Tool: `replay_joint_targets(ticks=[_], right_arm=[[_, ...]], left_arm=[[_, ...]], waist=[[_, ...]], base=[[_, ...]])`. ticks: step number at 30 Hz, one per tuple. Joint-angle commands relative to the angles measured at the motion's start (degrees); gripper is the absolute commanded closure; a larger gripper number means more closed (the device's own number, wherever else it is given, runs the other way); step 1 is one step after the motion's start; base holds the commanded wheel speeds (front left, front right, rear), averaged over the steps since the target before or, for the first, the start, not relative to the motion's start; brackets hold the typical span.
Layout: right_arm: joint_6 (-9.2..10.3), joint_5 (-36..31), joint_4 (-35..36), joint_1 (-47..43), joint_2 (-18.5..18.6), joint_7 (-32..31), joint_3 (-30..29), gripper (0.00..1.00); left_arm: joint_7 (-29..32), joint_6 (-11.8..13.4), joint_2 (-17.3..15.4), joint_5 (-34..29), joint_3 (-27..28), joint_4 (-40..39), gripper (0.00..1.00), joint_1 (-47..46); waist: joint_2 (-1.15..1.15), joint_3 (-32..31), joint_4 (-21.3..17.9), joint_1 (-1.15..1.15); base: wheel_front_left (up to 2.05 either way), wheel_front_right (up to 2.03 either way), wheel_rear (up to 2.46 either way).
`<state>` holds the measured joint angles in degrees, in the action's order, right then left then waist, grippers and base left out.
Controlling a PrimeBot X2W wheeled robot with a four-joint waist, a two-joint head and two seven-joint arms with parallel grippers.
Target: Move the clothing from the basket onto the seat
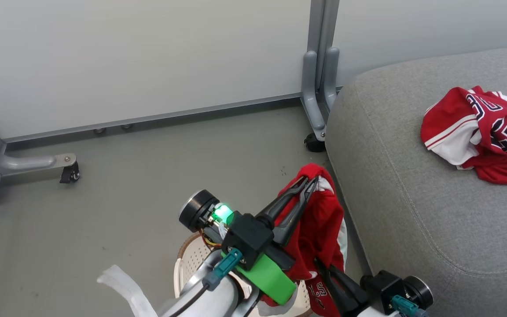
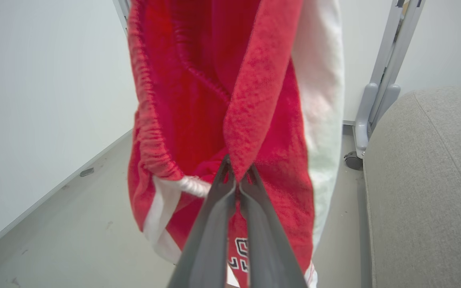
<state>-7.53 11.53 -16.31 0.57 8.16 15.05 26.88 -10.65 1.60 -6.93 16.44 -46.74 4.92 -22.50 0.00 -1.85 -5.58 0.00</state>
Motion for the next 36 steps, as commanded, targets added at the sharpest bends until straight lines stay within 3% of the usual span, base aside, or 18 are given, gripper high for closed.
replay_joint_targets(ticks=[1,2,3,4,19,36], right_arm=[[0.08,0.45,0.39,0.62,0.34,0.20,0.13,1.00],[0.08,0.53,0.48,0.59,0.35,0.20,0.13,1.00],[0.08,0.62,0.57,0.55,0.37,0.20,0.12,1.00],[0.08,0.64,0.65,0.53,0.40,0.20,0.12,1.00],[0.08,0.75,1.12,0.90,0.35,0.20,-1.06,1.00],[0.08,-1.69,2.66,-0.20,-1.26,0.20,-11.16,1.00]], left_arm=[[0.07,0.33,-0.68,-0.62,-0.05,0.20,0.75,-0.87],[0.09,0.43,-0.75,-0.69,-0.08,0.27,0.63,-0.91],[0.13,0.52,-0.80,-0.76,-0.08,0.36,0.15,-0.92],[0.14,0.59,-0.81,-0.79,-0.09,0.41,0.00,-0.92],[1.28,1.10,-1.25,0.40,-0.58,2.03,0.00,-0.87],[4.31,0.80,-4.25,2.87,-1.70,4.95,0.00,2.96]], waist=[[0.00,0.07,0.02,0.00],[0.00,0.11,0.03,0.00],[0.00,0.16,0.04,0.00],[0.00,0.22,0.05,0.00],[0.00,1.30,0.46,0.00],[0.00,2.84,-1.00,0.00]], base=[[0.00,0.00,0.00],[0.00,0.00,0.00],[0.00,0.00,0.00],[0.00,0.00,0.00],[0.00,0.00,0.00],[0.00,0.00,0.00]])
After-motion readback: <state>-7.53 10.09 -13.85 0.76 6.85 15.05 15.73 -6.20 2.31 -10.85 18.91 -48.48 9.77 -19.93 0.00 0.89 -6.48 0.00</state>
